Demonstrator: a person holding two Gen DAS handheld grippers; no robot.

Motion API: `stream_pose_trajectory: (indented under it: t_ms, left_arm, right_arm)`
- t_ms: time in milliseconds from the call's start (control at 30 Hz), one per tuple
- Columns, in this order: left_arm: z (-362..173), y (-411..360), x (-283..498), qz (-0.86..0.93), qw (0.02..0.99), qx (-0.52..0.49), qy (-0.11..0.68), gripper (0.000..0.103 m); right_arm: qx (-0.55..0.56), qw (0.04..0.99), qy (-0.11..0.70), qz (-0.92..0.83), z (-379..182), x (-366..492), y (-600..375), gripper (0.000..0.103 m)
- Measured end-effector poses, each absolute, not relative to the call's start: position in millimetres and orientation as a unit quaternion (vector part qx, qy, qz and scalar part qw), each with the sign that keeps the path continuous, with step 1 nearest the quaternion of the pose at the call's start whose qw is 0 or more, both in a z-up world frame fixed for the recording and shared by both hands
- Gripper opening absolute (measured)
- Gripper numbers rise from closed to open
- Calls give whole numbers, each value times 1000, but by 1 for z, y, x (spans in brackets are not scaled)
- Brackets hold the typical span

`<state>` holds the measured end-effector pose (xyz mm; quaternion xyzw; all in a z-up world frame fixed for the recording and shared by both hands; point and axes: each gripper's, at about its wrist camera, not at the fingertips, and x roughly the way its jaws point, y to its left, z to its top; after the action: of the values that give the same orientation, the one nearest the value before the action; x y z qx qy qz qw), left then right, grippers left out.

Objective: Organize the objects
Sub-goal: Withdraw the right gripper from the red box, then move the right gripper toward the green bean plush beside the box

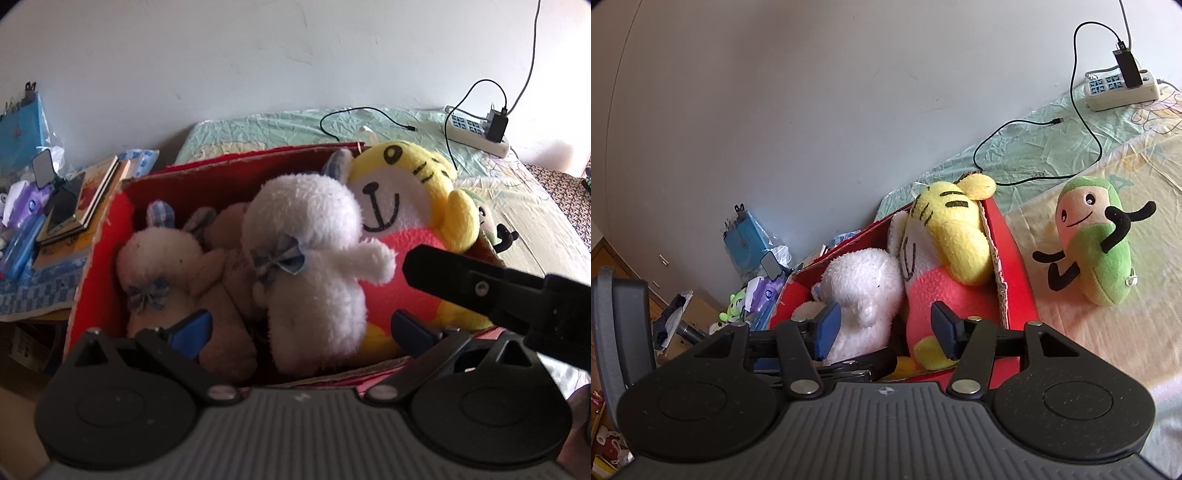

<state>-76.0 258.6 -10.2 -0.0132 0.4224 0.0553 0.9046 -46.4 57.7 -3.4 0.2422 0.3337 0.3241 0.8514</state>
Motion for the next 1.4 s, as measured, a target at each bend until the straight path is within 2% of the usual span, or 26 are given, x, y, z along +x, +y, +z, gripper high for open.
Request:
stream_pose_trajectory:
  t_ms: [467,800,1400]
  left_arm:
    - [-11,264,-81,50,907,-37,416,103]
    - [7,272,-91,49,909,-47,410,102]
    - [33,224,-90,145,899,-43,410,102]
  right_arm:
    - [230,863,313,323,-6,-51,58,56]
    - [282,853,302,320,-4,-54,30,57]
    - [284,791,351,412,-4,-18,-13,57]
